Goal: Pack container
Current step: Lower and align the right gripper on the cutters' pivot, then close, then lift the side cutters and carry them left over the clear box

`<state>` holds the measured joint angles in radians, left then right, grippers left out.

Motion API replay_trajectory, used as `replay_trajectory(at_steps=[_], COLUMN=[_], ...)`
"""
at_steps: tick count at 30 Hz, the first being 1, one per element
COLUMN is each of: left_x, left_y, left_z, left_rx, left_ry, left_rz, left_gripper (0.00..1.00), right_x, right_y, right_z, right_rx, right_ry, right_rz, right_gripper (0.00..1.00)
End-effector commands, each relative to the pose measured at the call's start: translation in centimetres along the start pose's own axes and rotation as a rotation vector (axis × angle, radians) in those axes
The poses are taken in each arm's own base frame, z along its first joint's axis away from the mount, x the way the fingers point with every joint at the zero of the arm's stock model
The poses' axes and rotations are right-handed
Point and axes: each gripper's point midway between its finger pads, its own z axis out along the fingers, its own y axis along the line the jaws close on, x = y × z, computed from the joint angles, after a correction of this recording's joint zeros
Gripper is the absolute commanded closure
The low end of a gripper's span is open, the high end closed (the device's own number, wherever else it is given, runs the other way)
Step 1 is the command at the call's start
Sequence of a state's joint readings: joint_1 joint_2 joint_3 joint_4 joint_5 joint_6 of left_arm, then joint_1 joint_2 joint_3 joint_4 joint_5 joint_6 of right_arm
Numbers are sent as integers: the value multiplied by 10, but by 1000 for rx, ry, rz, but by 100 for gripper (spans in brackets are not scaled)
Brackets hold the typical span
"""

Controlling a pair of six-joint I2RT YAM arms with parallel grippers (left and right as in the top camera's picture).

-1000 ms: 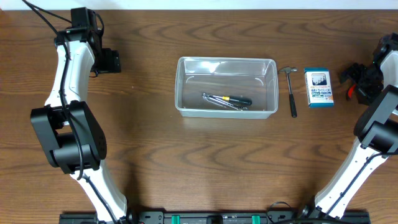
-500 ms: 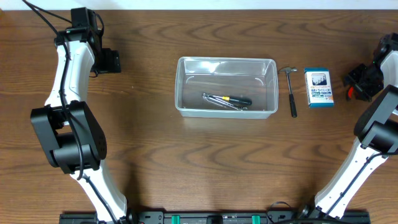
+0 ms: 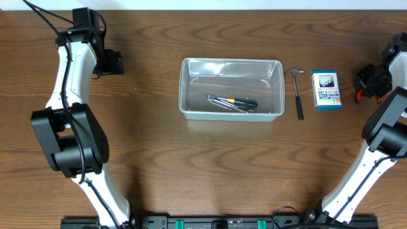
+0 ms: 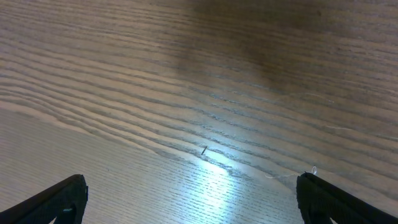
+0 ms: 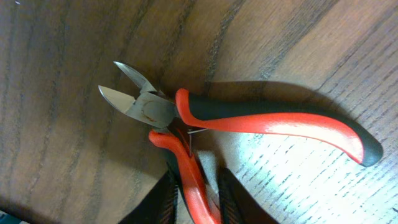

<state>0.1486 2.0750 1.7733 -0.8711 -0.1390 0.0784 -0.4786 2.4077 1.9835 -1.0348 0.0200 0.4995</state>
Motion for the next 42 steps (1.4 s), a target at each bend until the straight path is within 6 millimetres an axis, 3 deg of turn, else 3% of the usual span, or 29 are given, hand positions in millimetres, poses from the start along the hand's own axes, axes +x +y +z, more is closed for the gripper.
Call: replay_trajectory(at_steps=[1,5,12,16,22,26,29,34,37,42], left_x=[5,5,5,5,5,5,5,5,5,5], left_y=[1,1,1,1,1,1,1,1,1,1], left_z=[8,8,8,8,8,8,8,8,8,8], left_rx=[-15,-15,-15,-15,-15,-15,-15,-15,-15,-15], left_ry=[25,25,25,25,25,25,25,25,25,25], left_rz=[3,3,3,3,3,3,3,3,3,3], left_gripper=[2,2,2,2,2,2,2,2,2,2], right_x=[-1,-2,-2,-6,-28,-31,-7,68,113,196], right_y=[2,3,6,16,50,99,141,197,218,245], right_z=[6,6,4,-8,-61,-124,-168,-228,-247,-257], right_rx=[1,-3,-6,-17,-79,-185,-307,-473,-513,-566], right_ry=[0,-2,-5,-24,-126,-234,-273,-299,-291,-221], right_rz=[-2,-2,-8,-21,-99,-346,-620,-1031,-1162,-1387], right_gripper=[81,83,99,99,99,99,99,99,99,99])
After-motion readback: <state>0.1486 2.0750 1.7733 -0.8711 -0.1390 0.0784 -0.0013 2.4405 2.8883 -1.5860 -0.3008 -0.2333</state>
